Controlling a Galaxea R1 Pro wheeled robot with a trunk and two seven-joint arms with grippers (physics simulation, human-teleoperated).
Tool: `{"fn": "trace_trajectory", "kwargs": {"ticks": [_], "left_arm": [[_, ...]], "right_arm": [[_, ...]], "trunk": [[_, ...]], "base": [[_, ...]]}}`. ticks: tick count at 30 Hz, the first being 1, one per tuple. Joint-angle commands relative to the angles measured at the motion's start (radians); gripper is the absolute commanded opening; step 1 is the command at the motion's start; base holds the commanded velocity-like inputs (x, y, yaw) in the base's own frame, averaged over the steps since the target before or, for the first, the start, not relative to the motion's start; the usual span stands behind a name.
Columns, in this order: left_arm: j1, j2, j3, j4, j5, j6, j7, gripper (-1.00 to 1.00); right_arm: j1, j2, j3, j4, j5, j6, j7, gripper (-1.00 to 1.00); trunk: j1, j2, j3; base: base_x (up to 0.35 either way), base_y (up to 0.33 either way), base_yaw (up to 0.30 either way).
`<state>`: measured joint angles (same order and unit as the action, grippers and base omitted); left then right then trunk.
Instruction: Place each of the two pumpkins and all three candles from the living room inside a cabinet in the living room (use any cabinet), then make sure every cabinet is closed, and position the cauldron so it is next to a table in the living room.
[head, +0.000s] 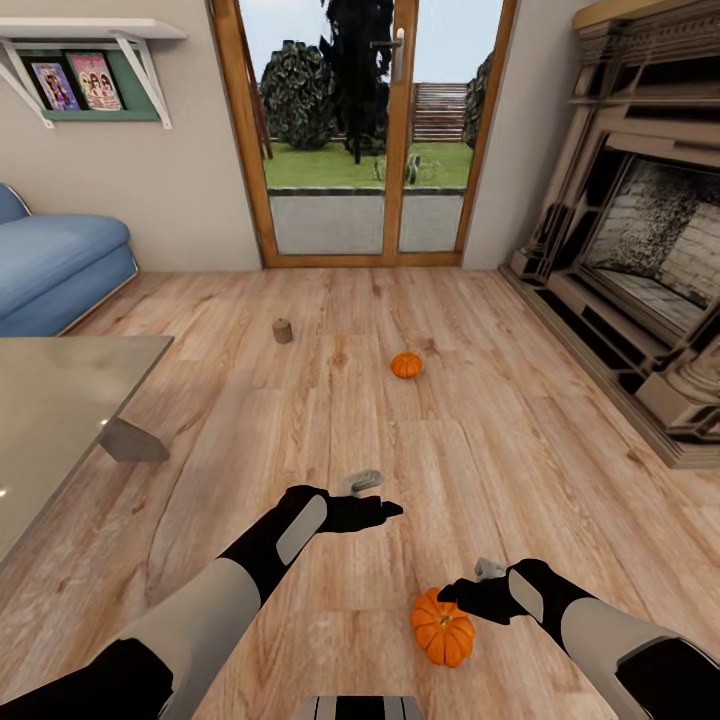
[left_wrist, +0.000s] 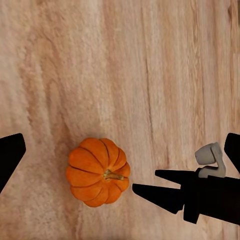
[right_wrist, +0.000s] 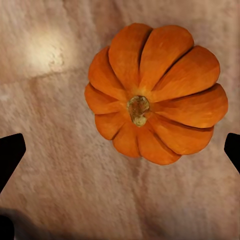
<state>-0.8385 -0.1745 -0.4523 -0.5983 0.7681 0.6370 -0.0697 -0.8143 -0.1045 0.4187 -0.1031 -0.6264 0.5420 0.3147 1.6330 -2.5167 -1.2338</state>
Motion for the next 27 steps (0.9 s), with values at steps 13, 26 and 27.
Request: {"fn": "trace_trajectory", "kwargs": {"ticks": [13,26,27], "left_arm": [[-0.001,0.0,-0.002,0.0,-0.003,0.003,-0.004,1.0],[-0.001,0.0,-0.001,0.0,-0.003,0.003,-0.004,1.0],[-0.001,0.0,-0.001,0.0,-0.003,0.003,-0.004,1.0]], "right_arm": [[0.0,-0.001,0.005,-0.001,-0.002,0.001,0.003,1.0],[0.001,0.0,0.005,0.0,-0.002,-0.075,0.006,1.0],[0.001,0.0,0.005,0.0,-0.002,-0.082,0.008,1.0]], "trunk": [[0.003,-0.002,-0.032],[0.009,-0.005,-0.082],[0.009,-0.005,-0.082]], "base": [[0.0,0.0,0.0],[0.0,0.0,0.0],[0.0,0.0,0.0]]}}
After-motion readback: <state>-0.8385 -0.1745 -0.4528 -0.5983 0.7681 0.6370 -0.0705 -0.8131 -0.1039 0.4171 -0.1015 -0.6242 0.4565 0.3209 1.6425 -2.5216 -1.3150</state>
